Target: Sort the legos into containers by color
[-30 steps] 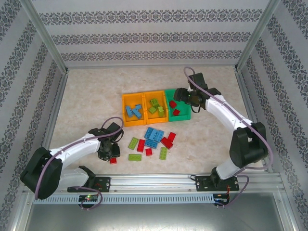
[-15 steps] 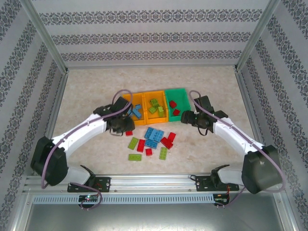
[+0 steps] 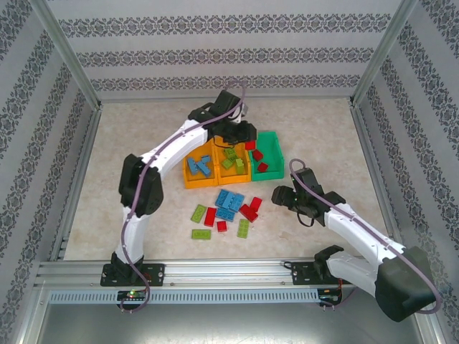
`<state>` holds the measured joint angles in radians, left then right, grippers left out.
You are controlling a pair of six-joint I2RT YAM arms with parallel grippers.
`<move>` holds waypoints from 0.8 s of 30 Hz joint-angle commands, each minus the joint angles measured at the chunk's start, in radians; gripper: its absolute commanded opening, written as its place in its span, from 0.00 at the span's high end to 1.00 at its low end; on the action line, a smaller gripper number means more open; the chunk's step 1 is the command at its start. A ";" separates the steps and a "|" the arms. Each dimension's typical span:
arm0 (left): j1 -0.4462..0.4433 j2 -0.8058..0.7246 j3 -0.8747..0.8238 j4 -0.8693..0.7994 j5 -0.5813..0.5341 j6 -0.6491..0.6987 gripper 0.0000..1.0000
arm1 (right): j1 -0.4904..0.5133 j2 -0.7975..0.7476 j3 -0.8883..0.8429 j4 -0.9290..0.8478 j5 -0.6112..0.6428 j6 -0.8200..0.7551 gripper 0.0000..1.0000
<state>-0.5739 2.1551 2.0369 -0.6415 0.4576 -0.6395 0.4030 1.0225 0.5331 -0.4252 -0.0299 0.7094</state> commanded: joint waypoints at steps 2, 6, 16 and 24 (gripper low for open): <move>-0.012 0.137 0.171 -0.033 0.110 -0.012 0.66 | 0.020 -0.029 -0.019 0.020 0.000 0.024 0.27; -0.012 0.204 0.217 0.004 0.126 -0.043 0.61 | 0.066 -0.016 -0.019 0.030 -0.015 0.016 0.27; -0.012 0.239 0.266 -0.038 0.085 -0.012 0.32 | 0.207 0.091 0.013 0.120 0.070 0.171 0.27; -0.023 0.049 0.098 0.010 -0.003 0.070 0.00 | 0.277 0.199 0.082 0.173 0.130 0.257 0.28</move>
<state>-0.5804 2.3398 2.1880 -0.6491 0.5030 -0.6212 0.6647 1.1889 0.5701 -0.2913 0.0532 0.9146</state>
